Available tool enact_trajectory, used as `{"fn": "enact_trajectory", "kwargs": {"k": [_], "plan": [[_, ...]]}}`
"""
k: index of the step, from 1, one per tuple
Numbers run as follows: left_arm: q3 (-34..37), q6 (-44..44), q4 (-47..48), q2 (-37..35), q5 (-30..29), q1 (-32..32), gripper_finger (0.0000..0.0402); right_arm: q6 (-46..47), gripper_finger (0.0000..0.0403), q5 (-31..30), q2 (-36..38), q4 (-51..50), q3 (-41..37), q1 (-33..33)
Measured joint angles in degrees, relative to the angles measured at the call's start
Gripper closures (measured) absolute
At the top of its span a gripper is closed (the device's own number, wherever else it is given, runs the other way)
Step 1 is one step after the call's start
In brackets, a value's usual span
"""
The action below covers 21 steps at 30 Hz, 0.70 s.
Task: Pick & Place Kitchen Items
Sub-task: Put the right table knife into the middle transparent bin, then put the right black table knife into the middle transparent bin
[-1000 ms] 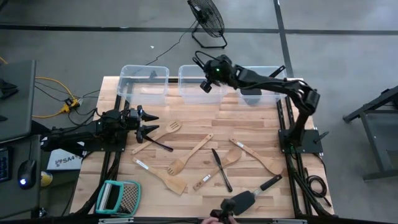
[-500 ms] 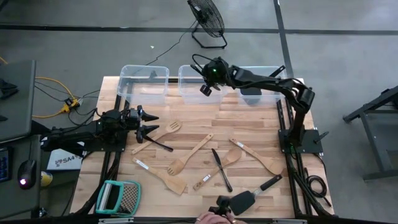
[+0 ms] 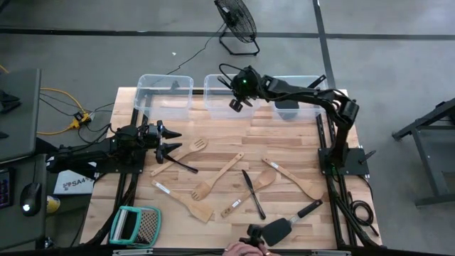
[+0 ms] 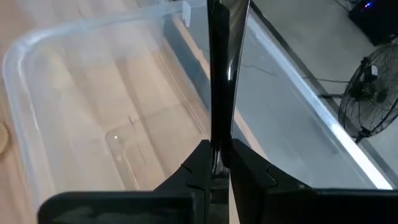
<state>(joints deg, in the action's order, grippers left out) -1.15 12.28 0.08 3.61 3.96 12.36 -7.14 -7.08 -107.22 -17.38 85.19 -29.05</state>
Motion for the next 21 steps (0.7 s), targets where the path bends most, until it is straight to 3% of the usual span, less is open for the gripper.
{"fn": "enact_trajectory", "kwargs": {"k": [10, 21], "plan": [[-0.01, 0.01, 0.0, -0.01, 0.01, -0.02, 0.0188, 0.0, 0.0362, 0.01, 0.0, -0.49, 0.0, 0.01], [-0.01, -0.01, 0.01, 0.01, 0.0, 0.0, 0.0188, 0.82, 0.0312, 0.17, 0.04, -0.02, -0.02, 0.17]]}}
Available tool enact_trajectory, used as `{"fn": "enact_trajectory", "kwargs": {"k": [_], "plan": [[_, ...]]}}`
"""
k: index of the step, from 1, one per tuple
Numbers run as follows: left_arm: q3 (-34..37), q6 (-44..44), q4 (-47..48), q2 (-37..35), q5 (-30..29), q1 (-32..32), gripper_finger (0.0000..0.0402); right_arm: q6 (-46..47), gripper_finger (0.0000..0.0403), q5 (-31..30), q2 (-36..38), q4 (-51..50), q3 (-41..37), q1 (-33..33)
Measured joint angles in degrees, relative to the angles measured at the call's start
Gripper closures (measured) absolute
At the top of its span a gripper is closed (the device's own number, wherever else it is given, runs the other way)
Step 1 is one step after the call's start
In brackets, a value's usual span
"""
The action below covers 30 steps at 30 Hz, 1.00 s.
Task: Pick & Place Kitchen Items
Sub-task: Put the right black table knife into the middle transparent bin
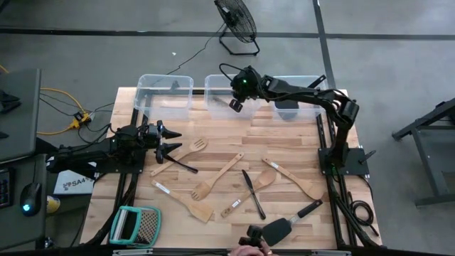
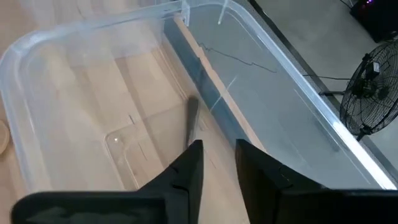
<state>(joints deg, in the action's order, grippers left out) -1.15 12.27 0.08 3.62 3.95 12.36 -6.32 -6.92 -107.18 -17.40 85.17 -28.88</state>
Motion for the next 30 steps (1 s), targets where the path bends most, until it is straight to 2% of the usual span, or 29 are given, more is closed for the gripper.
{"fn": "enact_trajectory", "kwargs": {"k": [6, 13, 20, 30], "plan": [[0.0, 0.0, 0.01, -0.02, 0.01, 0.0, 0.0188, 0.25, 0.0265, 0.37, 0.43, 0.52, -0.05, 0.03], [0.01, 0.0, 0.02, -0.02, 0.0, 0.0, 0.0188, 0.58, 0.0225, 3.02, 4.89, -0.1, -0.04, 0.77], [-0.01, 0.02, -0.01, -0.02, -0.01, -0.01, 0.0188, 7.55, 0.0218, 3.04, 9.83, -6.78, -0.04, 3.14], [-0.02, 0.0, 0.02, -0.02, 0.02, 0.0, 0.0188, 23.07, 0.0217, 3.06, 15.95, -24.16, -0.04, 10.17]]}}
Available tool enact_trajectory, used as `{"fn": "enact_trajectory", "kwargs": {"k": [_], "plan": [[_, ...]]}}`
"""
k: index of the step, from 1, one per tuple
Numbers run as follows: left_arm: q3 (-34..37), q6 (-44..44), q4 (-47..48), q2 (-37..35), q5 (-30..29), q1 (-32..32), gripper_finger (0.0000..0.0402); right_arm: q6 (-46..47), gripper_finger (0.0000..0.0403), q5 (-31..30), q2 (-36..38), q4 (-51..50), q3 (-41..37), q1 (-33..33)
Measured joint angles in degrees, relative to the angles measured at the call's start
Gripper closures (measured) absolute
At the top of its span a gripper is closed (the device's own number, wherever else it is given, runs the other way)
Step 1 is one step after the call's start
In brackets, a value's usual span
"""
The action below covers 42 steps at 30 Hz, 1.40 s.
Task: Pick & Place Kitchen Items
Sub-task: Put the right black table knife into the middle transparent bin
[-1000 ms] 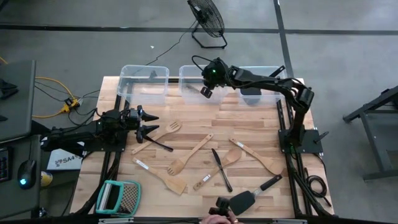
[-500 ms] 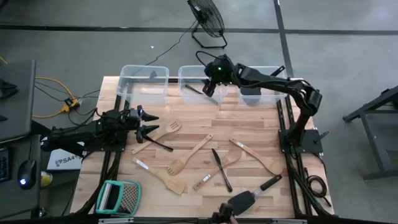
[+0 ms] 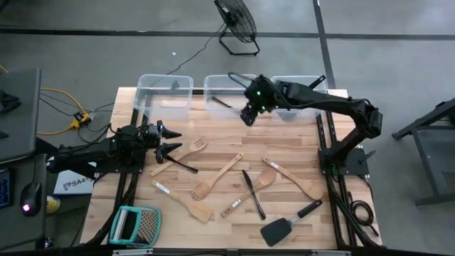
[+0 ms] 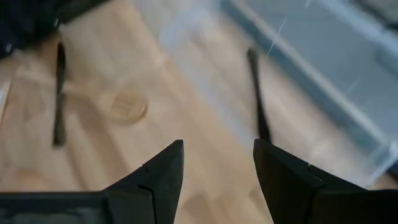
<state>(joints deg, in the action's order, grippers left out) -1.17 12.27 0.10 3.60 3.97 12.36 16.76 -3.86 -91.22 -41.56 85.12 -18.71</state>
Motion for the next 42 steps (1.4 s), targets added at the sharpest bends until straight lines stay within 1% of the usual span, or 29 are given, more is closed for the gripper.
{"fn": "enact_trajectory", "kwargs": {"k": [9, 23, 28, 31, 34, 38, 40, 42], "plan": [[0.01, 0.01, -0.01, 0.01, -0.02, -0.01, 0.0188, 4.68, 0.0218, -0.12, 2.27, -13.83, 0.0, 8.25], [0.02, 0.02, 0.0, 0.02, -0.02, -0.02, 0.0188, 22.04, 0.0219, -0.84, 1.79, -27.46, -0.04, 18.93], [0.01, 0.01, 0.0, 0.0, -0.01, -0.01, 0.0188, 30.64, 0.0219, -0.09, 1.44, -27.05, -3.54, 23.99], [0.0, 0.0, 0.0, 0.0, 0.0, -0.02, 0.0188, 37.49, 0.0219, 1.23, 1.05, -26.03, -6.79, 27.37], [0.02, 0.0, 0.0, 0.0, -0.02, -0.02, 0.0188, 44.66, 0.0216, 1.03, 0.9, -23.74, -10.1, 31.14], [0.02, 0.0, -0.02, 0.0, -0.02, 0.0, 0.0188, 51.23, 0.0195, 0.9, 0.9, -16.3, -14.57, 34.87], [0.02, 0.02, -0.02, 0.01, -0.01, -0.01, 0.0188, 53.68, 0.0178, 0.89, 0.52, -14.08, -16.16, 36.22], [0.02, 0.0, 0.0, 0.02, 0.0, 0.0, 0.0188, 54.09, 0.016, 0.9, -0.77, -13.54, -16.79, 37.36]]}}
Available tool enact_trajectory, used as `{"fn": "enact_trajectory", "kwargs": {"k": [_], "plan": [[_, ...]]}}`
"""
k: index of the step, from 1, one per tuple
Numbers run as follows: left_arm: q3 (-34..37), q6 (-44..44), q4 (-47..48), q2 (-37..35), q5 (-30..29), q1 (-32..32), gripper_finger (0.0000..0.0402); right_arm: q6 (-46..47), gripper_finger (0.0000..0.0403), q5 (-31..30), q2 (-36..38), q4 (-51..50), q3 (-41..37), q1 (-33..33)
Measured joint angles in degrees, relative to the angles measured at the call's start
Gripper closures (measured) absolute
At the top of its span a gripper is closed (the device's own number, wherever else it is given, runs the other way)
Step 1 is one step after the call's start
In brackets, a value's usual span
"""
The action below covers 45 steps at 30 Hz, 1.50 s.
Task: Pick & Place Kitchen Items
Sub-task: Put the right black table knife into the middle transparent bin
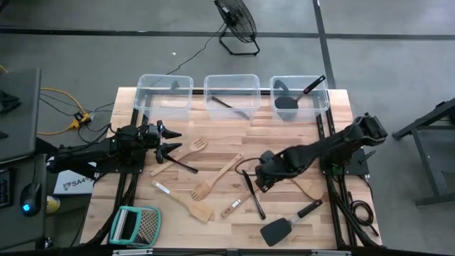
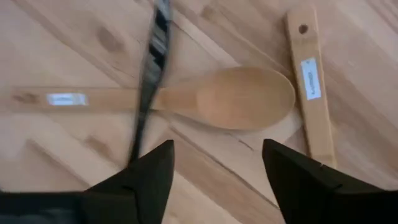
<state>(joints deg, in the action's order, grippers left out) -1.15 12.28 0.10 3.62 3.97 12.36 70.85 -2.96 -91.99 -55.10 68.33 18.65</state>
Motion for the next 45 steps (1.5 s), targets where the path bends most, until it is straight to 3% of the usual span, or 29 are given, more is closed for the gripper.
{"fn": "enact_trajectory", "kwargs": {"k": [6, 19, 32, 45], "plan": [[0.0, 0.01, 0.0, -0.02, -0.02, -0.02, 0.0188, -1.45, 0.0129, 0.42, -5.03, 4.75, 0.05, 2.92], [0.0, 0.02, -0.02, 0.0, -0.02, -0.01, 0.0188, 4.9, 0.0148, 2.92, -13.07, 17.86, 0.09, 4.52], [0.0, 0.0, -0.02, -0.02, -0.02, 0.0, 0.0188, 7.51, 0.0161, 1.47, -19.61, 18.48, 3.39, 5.77], [-0.02, 0.0, -0.02, -0.01, -0.01, 0.0, 0.0188, 9.01, 0.0161, -2.93, -19.9, 15.04, 3.52, 5.97]]}}
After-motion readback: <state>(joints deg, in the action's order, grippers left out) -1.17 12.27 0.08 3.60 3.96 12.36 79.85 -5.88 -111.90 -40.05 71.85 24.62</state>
